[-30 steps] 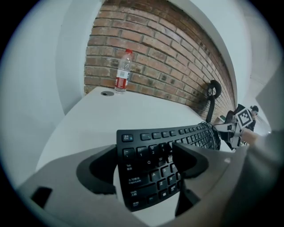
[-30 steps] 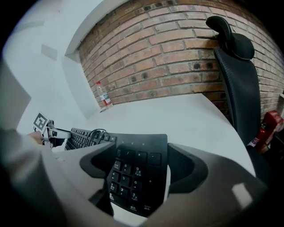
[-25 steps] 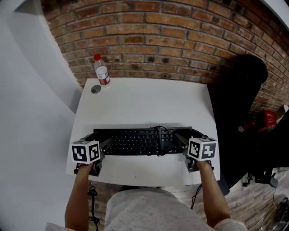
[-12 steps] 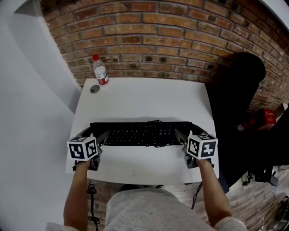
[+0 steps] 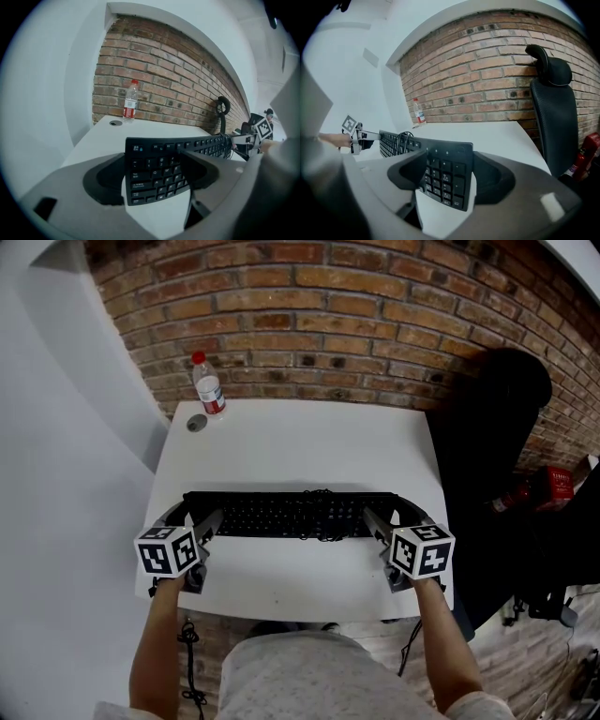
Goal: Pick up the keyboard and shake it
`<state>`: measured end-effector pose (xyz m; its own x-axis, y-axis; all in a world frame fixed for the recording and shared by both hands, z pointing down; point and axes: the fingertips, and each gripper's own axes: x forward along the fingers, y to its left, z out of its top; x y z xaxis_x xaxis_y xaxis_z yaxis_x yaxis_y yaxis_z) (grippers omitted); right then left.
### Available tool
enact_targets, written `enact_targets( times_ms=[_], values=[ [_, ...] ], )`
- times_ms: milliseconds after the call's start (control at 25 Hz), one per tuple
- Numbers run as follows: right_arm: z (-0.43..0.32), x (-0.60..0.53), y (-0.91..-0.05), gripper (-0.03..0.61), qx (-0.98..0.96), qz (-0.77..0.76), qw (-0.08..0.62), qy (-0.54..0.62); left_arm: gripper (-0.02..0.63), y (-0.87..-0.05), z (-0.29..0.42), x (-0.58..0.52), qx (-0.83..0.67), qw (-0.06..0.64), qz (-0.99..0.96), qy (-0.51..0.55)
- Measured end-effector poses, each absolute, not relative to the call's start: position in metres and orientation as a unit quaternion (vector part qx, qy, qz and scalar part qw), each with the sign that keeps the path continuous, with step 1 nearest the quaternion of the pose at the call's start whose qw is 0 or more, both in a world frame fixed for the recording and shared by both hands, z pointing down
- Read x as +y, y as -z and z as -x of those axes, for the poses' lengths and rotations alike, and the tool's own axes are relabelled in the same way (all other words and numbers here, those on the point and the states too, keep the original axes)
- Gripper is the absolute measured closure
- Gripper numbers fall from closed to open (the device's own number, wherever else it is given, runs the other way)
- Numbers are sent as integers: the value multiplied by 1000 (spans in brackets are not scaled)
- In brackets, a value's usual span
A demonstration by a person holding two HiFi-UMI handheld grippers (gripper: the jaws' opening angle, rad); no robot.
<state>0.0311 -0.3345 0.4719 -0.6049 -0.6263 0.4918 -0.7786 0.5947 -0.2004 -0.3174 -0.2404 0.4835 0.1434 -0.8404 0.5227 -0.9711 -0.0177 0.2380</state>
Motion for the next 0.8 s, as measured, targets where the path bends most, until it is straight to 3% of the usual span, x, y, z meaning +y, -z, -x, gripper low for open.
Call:
enact_targets(
  times_ms=[800],
  values=[
    [-39,-301,-469,285,-893,-374,197,-155,258,-479,308,-201,-641,268,-711,-111]
  ],
)
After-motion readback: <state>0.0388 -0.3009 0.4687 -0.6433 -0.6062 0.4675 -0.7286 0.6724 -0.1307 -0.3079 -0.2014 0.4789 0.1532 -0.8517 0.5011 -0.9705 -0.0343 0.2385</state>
